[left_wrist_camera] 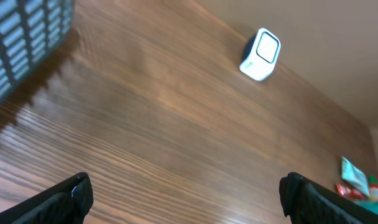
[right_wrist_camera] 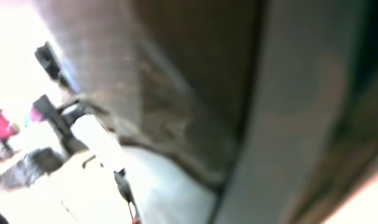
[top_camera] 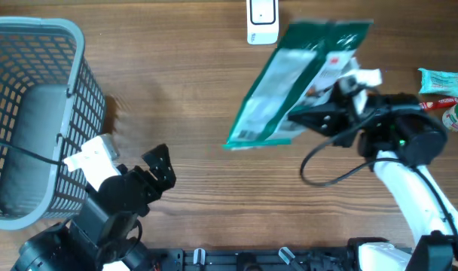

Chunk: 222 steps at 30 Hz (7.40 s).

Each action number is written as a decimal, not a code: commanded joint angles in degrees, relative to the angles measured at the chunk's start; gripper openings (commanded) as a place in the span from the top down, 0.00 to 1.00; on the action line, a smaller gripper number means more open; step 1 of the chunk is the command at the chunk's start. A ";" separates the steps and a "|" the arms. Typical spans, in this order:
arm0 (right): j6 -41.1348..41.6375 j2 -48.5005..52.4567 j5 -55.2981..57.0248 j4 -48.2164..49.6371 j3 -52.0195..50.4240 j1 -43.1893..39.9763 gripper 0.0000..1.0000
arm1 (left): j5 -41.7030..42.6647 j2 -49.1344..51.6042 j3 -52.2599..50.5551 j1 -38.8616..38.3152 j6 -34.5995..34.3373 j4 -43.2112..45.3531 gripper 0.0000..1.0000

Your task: Scan the item barcode

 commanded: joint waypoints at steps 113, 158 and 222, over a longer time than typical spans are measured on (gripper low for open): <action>-61.44 10.12 119.30 -106.64 32.85 -24.22 0.00 | -10.88 0.52 0.00 -0.42 -1.42 -0.44 0.00; -39.08 -58.53 81.29 -114.97 5.09 -12.87 0.00 | -10.88 0.52 0.00 -0.42 -1.42 -0.44 0.00; -55.63 -78.03 87.60 -88.85 -43.15 -0.50 0.00 | -10.88 0.52 0.00 -0.42 -1.42 -0.44 0.00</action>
